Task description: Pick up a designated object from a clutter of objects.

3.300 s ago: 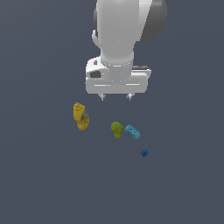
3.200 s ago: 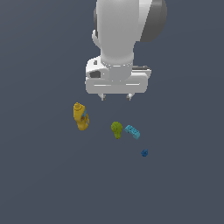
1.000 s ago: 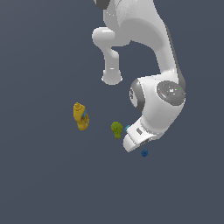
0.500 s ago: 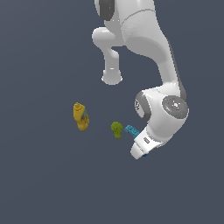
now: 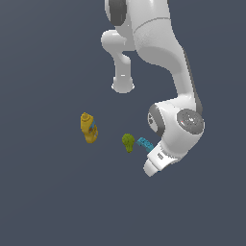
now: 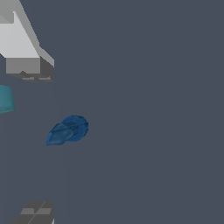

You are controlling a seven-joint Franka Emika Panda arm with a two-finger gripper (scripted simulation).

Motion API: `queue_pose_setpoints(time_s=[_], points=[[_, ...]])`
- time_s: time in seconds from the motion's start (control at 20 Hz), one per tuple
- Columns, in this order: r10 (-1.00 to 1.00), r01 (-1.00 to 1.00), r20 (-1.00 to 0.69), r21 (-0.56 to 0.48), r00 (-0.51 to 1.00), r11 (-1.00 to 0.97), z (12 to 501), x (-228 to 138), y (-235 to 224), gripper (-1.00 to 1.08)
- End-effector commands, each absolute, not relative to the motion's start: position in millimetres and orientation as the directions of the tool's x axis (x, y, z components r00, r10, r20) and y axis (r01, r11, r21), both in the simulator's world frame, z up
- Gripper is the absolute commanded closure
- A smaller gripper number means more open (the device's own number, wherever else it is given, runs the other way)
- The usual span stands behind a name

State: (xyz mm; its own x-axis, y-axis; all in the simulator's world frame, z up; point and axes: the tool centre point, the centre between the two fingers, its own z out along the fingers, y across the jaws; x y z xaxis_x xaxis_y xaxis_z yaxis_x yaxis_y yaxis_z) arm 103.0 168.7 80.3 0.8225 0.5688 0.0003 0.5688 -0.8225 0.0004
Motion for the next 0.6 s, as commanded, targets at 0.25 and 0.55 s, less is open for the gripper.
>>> queue_pose_setpoints(time_s=[0.25,0.55], points=[[0.571,0.571,0.0,0.0,0.821,-0.821,45,102,169,-0.92],[0.571,0.571,0.0,0.0,0.821,-0.821,42,103,169,1.08]])
